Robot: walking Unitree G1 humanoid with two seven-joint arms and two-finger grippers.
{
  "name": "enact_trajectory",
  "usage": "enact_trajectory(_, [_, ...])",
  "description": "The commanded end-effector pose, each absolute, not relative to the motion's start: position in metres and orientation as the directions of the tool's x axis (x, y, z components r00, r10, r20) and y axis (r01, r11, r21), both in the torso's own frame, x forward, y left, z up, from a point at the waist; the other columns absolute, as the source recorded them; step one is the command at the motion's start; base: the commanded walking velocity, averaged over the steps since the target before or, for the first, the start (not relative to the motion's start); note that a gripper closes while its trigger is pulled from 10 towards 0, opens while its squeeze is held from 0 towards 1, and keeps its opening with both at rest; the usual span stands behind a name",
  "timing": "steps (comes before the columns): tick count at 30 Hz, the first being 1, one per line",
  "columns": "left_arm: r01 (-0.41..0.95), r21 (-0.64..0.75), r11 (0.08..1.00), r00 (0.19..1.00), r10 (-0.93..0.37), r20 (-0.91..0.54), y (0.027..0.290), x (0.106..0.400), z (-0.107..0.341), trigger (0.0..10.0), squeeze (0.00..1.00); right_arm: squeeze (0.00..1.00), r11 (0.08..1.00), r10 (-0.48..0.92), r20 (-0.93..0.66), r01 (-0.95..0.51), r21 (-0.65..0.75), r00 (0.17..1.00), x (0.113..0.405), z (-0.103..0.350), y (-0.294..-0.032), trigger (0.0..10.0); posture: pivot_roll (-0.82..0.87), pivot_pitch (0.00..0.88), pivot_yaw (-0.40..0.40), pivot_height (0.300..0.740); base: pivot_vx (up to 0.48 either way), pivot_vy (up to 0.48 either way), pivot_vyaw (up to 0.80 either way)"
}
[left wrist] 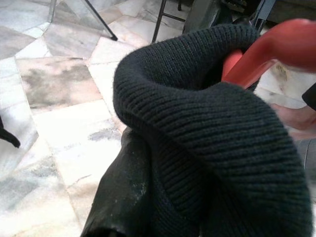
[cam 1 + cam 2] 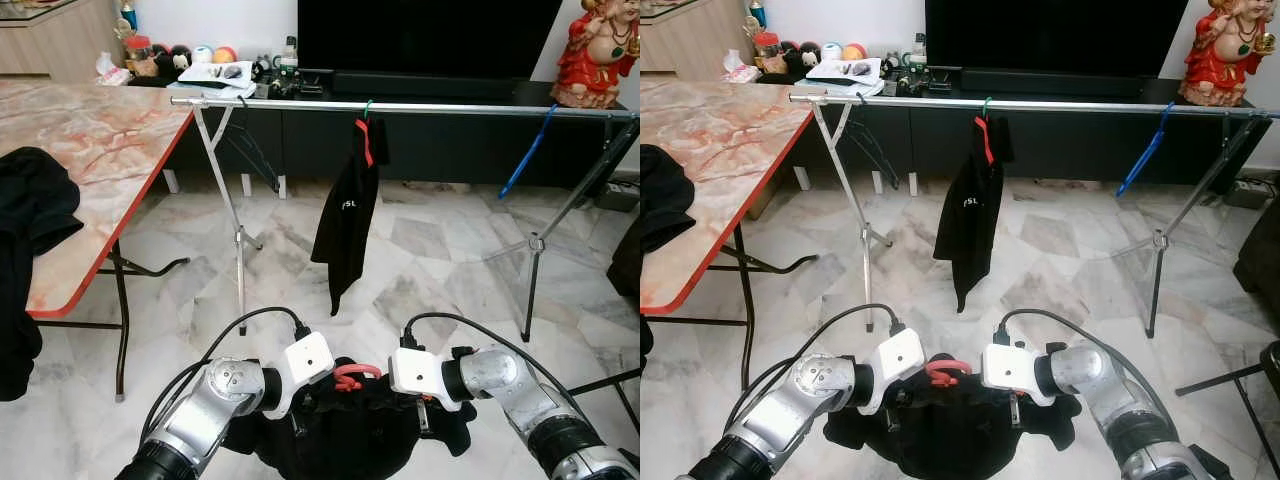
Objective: Hang hanger
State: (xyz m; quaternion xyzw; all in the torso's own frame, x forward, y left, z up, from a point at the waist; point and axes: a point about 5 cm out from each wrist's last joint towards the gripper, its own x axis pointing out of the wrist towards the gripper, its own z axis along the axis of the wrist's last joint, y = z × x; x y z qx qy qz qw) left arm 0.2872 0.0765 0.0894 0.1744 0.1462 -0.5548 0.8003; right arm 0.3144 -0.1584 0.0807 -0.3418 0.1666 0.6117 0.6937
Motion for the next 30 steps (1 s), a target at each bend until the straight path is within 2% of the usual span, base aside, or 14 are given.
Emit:
enact_trajectory(1, [0.949,0.124,0.290,0.315,-0.852,-0.418,0.069,0.286,0.091,0.0,0.00,0.00,0.043,0.767,-0.599,-0.950,-0.308,0.229,0.319,0.090,-0.154,10.0,-0.01,0.080,-0.019,0.740,0.000,0.000,0.00])
enact_trajectory(10, [0.948,0.126,0.291,0.317,-0.853,-0.415,0.068,0.286,0.091,0.0,0.00,0.00,0.044,0.768,-0.598,-0.951,-0.306,0.228,0.319,0.090,-0.155,10.0,-0.01,0.080,-0.020,0.740,0.000,0.000,0.00])
enact_trajectory(11, [0.949,0.108,0.298,0.316,-0.869,-0.382,0.067,0.285,0.095,0.0,0.00,1.00,0.073,0.773,-0.590,-0.956,-0.284,0.234,0.317,0.087,-0.157,10.0,-0.02,0.053,-0.005,0.740,0.000,0.000,0.00])
enact_trajectory(14, [0.949,0.080,0.306,0.314,-0.887,-0.338,0.068,0.284,0.098,0.0,0.00,1.00,0.118,0.771,-0.586,-0.960,-0.253,0.249,0.314,0.081,-0.163,10.0,-0.02,0.053,-0.004,0.740,0.000,0.000,0.00])
enact_trajectory(30, [0.945,0.096,0.314,0.327,-0.875,-0.358,0.073,0.285,0.097,0.0,0.00,1.00,0.084,0.762,-0.613,-0.970,-0.228,0.210,0.311,0.079,-0.162,10.0,-0.01,0.066,-0.003,0.740,0.000,0.000,0.00])
